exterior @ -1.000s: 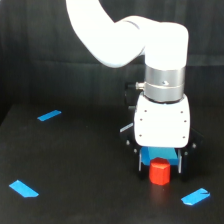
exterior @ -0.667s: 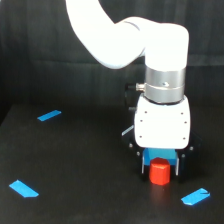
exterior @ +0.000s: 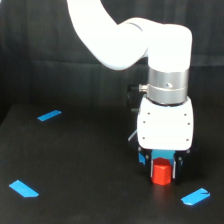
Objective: Pick up the red object from the table
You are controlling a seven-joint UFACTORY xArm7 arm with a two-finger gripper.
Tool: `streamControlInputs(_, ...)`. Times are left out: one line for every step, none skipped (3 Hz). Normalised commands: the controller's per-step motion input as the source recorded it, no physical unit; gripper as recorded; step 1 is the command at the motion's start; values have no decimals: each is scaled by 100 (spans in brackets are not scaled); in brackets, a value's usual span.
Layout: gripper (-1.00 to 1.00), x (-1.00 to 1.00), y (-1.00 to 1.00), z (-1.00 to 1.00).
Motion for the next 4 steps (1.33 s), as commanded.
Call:
streamControlInputs(-100, 27, -16, 15)
streamControlInputs(-94, -2, -13, 62)
streamControlInputs(-100, 1, -4, 64)
streamControlInputs(-100, -1, 2, 62)
